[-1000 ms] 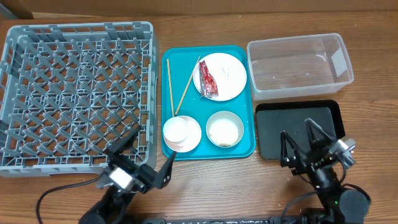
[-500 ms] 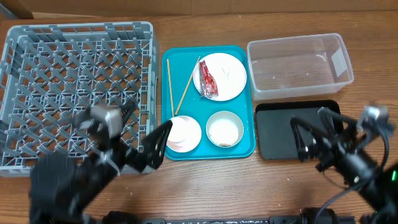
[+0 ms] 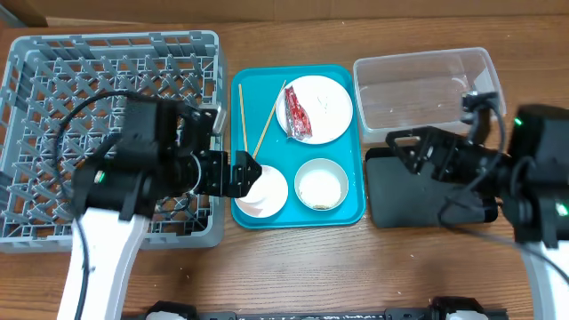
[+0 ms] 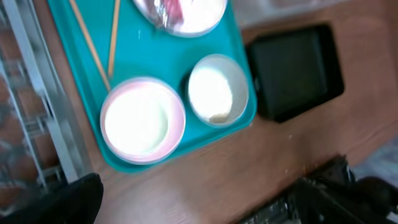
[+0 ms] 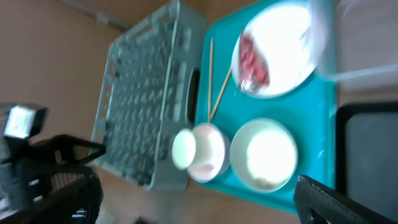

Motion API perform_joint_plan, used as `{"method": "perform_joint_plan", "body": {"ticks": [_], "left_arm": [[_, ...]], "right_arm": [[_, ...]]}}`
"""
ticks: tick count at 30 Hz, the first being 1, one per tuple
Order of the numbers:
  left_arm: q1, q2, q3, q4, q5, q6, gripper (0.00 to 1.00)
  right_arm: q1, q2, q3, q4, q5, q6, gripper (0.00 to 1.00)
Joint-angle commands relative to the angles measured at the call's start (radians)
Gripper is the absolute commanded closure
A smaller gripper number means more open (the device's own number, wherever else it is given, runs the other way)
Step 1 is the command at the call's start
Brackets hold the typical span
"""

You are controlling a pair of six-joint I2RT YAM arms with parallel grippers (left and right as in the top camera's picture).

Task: Sort waste into correct bins and load items into the dishwasher
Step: 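Reach both grippers to the white paper cup on the tray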

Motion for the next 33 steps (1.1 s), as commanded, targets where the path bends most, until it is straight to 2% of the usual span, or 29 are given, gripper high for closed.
{"method": "perform_joint_plan", "body": {"ticks": [1,3,8,13,15,18,21,23,29,31,33], "left_arm": [[0.007,0.047,0.058,-0.054,-0.063,-0.001,0.0],[0.024,0.044,0.105,-0.079,-0.152,-0.047,0.0],[0.082,0.01,0.248,-0.165,-0.366,-0.192,0.0],[0.112,-0.028,0.264,-0.226,-0.423,-0.235,0.0],[0.112,-0.036,0.264,-0.277,-0.462,-0.283,0.0],[0.112,-0.047,0.264,-0.305,-0.475,-0.328,0.0],[0.112,-0.064,0.264,-0.307,-0.475,-0.335,0.0],[0.112,-0.071,0.264,-0.304,-0.475,-0.335,0.0],[0.111,-0.071,0.264,-0.307,-0.475,-0.335,0.0],[0.111,-0.071,0.264,-0.31,-0.475,-0.335,0.0],[0.111,-0.071,0.264,-0.315,-0.475,-0.335,0.0]], "right_arm": [[0.148,0.096,0.021,0.0,-0.01,0.045,0.0],[0.274,0.148,0.021,0.002,0.076,0.061,0.0],[0.583,0.291,0.021,0.064,0.472,0.264,0.0],[0.765,0.431,0.021,0.235,0.555,0.341,0.0],[0.835,0.51,0.021,0.335,0.618,0.341,0.14],[0.875,0.574,0.021,0.369,0.721,0.367,0.34],[0.88,0.62,0.021,0.372,0.775,0.382,0.43],[0.88,0.639,0.021,0.375,0.775,0.383,0.52],[0.88,0.672,0.021,0.376,0.803,0.389,0.65],[0.88,0.678,0.021,0.379,0.818,0.389,0.66],[0.88,0.679,0.021,0.379,0.821,0.389,0.75]]}}
